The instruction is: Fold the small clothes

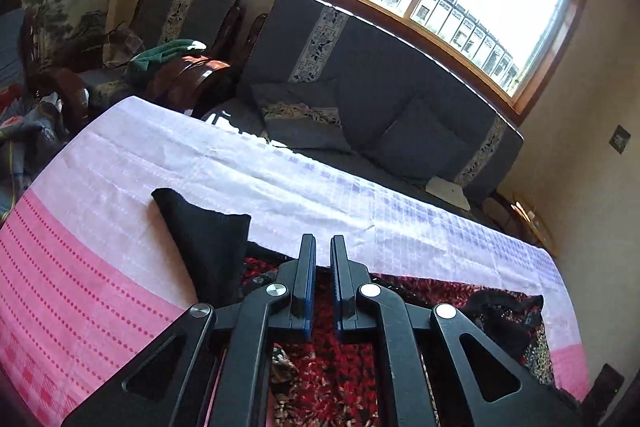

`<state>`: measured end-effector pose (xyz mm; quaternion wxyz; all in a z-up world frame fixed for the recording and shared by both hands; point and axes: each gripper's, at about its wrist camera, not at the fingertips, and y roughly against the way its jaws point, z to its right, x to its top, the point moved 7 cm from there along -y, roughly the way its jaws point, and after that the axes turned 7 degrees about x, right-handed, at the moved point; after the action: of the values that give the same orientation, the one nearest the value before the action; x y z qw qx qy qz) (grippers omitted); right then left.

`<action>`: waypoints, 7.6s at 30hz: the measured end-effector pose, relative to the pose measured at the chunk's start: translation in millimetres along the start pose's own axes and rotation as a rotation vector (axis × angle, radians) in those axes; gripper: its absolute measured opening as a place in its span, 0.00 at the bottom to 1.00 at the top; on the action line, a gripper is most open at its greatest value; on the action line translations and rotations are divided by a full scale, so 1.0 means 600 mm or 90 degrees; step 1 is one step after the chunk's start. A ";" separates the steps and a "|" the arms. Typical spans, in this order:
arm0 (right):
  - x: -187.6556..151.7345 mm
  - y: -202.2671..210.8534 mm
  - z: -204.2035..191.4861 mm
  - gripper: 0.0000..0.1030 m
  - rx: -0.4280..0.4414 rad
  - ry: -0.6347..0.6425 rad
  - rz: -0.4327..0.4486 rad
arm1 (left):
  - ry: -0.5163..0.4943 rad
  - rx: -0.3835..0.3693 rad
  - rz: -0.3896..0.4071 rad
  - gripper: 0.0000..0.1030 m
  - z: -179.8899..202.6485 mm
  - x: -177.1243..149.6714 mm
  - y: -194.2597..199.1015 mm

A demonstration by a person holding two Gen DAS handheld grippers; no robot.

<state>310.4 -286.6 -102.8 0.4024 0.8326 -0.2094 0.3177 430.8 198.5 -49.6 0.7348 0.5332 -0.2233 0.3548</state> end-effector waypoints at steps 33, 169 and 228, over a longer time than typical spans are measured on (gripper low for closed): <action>0.004 0.010 0.016 0.75 0.022 -0.040 0.014 | -0.072 0.093 -0.020 0.00 0.014 0.036 -0.026; 0.104 -0.237 0.027 0.38 -0.032 0.062 -0.280 | -0.028 -0.090 -0.105 0.73 0.208 -0.323 -0.020; 0.150 -0.054 0.193 0.05 -0.139 0.037 -0.125 | 0.055 -0.063 -0.094 0.78 0.157 -0.285 0.027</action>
<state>435.6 -369.0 -112.5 0.5257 0.7907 -0.1487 0.2764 312.3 64.2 -128.7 0.7936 0.4952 -0.1687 0.3107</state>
